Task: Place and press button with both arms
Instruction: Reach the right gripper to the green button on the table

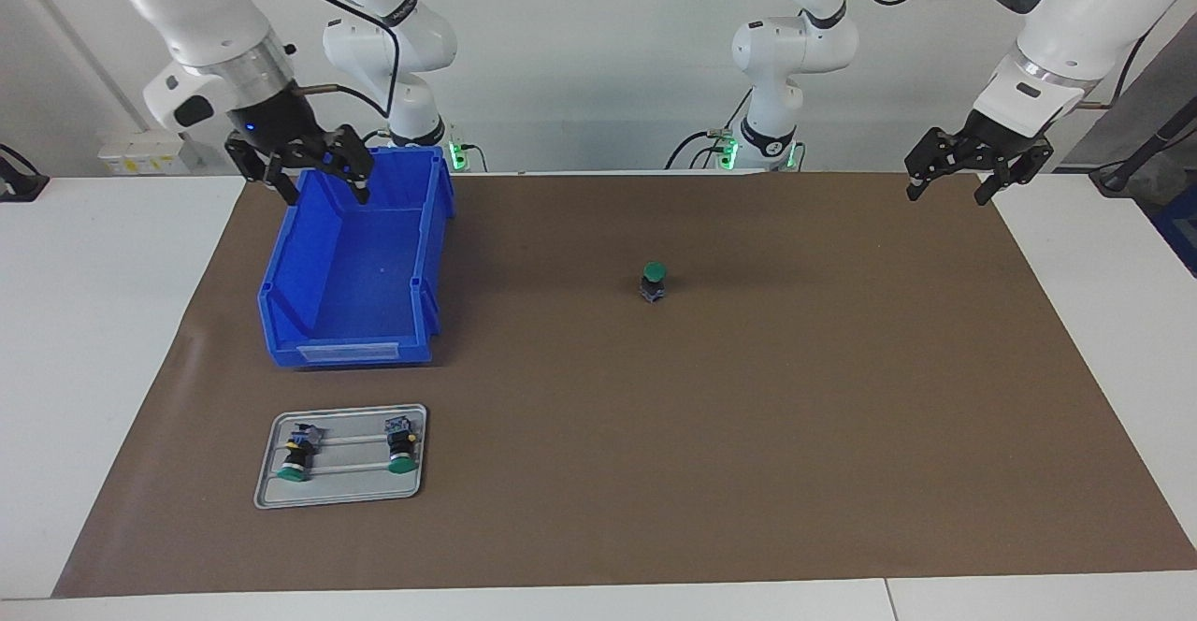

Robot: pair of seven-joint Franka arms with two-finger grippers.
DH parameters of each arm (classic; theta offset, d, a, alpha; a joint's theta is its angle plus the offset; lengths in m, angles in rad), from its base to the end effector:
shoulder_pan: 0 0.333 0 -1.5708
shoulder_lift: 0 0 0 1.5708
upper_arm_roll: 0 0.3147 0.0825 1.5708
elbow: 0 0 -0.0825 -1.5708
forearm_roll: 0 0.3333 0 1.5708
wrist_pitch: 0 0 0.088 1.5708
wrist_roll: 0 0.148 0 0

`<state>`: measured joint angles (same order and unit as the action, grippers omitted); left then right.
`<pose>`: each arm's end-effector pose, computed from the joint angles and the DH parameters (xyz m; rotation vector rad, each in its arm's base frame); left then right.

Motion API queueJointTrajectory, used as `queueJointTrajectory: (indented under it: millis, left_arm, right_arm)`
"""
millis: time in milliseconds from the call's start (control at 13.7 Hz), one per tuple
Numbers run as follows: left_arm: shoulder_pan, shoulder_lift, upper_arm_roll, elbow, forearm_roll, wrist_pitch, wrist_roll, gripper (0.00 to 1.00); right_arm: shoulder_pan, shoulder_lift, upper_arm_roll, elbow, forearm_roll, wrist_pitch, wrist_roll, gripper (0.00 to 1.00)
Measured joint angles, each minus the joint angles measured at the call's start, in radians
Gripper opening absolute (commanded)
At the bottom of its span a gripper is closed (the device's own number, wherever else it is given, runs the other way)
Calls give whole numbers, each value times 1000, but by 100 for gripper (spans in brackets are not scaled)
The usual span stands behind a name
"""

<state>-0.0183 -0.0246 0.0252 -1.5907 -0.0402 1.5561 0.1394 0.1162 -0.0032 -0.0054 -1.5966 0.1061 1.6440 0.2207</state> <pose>0.4942 -0.0024 0.5849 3.0933 -0.2059 -0.0108 0.5072 0.0715 0.5803 -3.0233 0.1740 -0.0491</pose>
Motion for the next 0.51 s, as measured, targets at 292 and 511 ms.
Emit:
queueJointTrajectory:
  millis: [292, 511]
  left_arm:
    - [0, 0, 0, 0, 0, 0, 0, 100]
    - [0, 0, 0, 0, 0, 0, 0, 100]
  right_arm:
    - [271, 41, 10, -103, -65, 178, 288, 100]
    - [470, 167, 13, -110, -161, 317, 565, 100]
